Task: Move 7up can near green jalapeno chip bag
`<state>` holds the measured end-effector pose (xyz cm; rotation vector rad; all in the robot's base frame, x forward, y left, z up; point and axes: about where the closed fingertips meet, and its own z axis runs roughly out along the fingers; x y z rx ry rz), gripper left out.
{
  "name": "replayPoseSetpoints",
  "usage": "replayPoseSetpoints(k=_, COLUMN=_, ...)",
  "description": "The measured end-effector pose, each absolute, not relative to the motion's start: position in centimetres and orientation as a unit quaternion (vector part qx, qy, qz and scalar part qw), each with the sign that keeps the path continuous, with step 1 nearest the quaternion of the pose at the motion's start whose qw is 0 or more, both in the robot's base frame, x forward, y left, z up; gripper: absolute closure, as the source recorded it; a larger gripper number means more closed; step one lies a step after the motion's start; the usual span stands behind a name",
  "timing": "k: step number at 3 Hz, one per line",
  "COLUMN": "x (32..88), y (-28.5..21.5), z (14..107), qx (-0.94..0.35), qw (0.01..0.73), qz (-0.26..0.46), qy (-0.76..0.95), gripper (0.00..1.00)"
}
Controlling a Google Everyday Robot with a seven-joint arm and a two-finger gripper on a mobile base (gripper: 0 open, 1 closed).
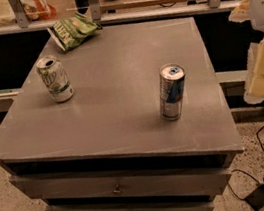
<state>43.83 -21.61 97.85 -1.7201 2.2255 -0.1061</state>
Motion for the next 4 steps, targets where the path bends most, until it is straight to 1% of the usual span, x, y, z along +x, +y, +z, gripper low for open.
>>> replayPoseSetpoints(k=1, x=43.9, y=-21.5, z=97.9, qx=-0.602, qw=0.166, qz=-0.034, qy=0.781, gripper=0.00)
replayPoseSetpoints(k=2, x=44.4, y=-20.5, z=98.2, qx=-0.588, qw=0.195, qz=0.003, qy=0.785, gripper=0.00)
replayPoseSetpoints(k=3, x=47.8, y=-16.4, z=99.6, qx=-0.560, qw=0.268, qz=0.065, qy=0.781, gripper=0.00)
replayPoseSetpoints(k=4, x=50.2, y=-13.9, z=100.6, qx=-0.533, qw=0.304, qz=0.064, qy=0.787, gripper=0.00)
